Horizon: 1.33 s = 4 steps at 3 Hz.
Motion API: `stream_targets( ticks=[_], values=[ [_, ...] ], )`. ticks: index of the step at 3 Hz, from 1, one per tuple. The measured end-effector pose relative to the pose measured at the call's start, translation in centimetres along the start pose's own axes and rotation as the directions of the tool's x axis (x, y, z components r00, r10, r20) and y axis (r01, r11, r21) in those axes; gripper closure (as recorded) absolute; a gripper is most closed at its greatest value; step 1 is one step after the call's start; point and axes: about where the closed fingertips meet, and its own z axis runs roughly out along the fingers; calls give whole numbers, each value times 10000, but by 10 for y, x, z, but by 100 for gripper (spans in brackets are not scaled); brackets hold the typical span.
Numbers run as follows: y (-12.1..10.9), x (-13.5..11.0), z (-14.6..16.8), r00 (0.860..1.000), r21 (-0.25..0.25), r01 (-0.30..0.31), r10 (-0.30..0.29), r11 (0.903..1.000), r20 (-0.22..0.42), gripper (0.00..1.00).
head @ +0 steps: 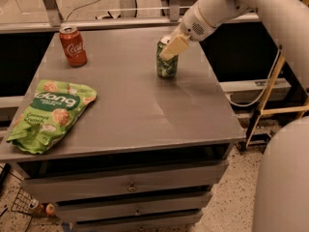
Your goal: Move green can near green rice chip bag
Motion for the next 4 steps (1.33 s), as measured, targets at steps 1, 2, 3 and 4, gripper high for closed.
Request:
stream_targets(
  ticks=[1,2,3,4],
  values=[
    [-2,5,-18,9994,173,65,-71,9998,345,95],
    [26,21,-87,9975,747,486,-523,9960,475,100],
    [26,21,-87,9975,745,487,-523,9960,475,100],
    [41,13,-80,9941,325,862,-881,9957,638,100]
  ],
)
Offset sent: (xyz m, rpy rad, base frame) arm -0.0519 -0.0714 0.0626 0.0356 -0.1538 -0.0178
